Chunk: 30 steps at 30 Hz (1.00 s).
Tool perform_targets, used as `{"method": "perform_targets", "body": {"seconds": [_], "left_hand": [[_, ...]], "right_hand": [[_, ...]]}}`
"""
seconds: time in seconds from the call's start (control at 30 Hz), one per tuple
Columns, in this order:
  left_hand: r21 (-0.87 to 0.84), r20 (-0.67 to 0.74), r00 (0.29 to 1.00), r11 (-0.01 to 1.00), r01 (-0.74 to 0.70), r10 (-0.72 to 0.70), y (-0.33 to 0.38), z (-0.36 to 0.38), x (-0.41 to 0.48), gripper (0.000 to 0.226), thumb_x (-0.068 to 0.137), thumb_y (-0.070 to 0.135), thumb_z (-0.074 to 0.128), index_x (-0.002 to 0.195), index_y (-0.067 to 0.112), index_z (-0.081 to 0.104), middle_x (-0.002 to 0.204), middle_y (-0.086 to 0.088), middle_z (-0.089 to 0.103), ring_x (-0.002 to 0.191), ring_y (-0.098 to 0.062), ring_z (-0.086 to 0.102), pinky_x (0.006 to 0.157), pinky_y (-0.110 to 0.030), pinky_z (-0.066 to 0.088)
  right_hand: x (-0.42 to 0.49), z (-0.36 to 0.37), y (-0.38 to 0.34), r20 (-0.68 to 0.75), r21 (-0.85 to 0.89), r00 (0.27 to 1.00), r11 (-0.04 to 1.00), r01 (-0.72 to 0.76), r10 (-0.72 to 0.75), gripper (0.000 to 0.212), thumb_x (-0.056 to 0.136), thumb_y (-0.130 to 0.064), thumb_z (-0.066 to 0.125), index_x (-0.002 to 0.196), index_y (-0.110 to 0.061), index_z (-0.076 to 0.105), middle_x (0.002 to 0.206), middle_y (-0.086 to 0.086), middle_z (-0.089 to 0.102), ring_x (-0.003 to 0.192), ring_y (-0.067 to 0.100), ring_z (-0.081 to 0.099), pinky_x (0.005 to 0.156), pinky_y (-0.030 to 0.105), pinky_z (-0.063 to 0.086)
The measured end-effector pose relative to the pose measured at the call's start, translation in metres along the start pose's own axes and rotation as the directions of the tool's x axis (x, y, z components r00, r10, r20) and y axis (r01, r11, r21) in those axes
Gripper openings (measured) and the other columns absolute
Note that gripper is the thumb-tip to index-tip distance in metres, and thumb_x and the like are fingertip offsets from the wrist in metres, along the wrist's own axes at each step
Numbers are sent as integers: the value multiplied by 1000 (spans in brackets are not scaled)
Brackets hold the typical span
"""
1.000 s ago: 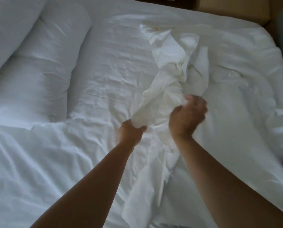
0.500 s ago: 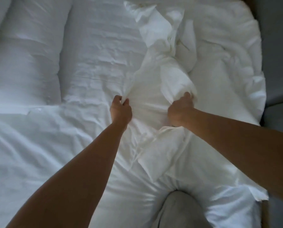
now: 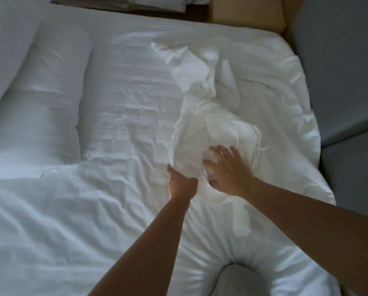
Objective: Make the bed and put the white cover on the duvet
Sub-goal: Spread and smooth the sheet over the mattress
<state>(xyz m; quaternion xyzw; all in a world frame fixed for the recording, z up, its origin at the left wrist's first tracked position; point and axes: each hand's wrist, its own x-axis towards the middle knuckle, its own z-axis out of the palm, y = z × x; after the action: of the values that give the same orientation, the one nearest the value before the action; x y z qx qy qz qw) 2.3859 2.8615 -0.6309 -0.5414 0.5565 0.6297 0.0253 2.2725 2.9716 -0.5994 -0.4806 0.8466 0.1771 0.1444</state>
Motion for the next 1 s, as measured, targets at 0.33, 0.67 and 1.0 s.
{"method": "perform_targets", "body": {"seconds": [0.33,0.67,1.0], "left_hand": [[555,-352,800,796,-239,486,33,-33,14,59,81,7,62,139,13,49,128,-16,53,111,-35,52,95,-45,43],[342,659,749,860,-378,68,110,59,-10,91,79,52,82,151,21,37,127,6,60,114,-13,58,94,-24,47],[529,722,691,675,-515,-38,60,43,-21,37,103,34,56,126,6,63,117,-10,67,107,-27,63,87,-30,44]], "right_hand": [[56,-38,46,-384,271,789,875,-400,480,81,73,-25,78,146,-21,43,154,19,36,138,39,38,103,51,31],[86,-80,71,-298,700,825,698,-153,480,17,97,-26,62,90,-11,60,88,4,60,82,24,56,71,28,35],[77,-81,48,-295,701,782,680,-212,548,18,99,-29,58,89,-16,50,86,2,61,83,26,59,70,35,42]]}}
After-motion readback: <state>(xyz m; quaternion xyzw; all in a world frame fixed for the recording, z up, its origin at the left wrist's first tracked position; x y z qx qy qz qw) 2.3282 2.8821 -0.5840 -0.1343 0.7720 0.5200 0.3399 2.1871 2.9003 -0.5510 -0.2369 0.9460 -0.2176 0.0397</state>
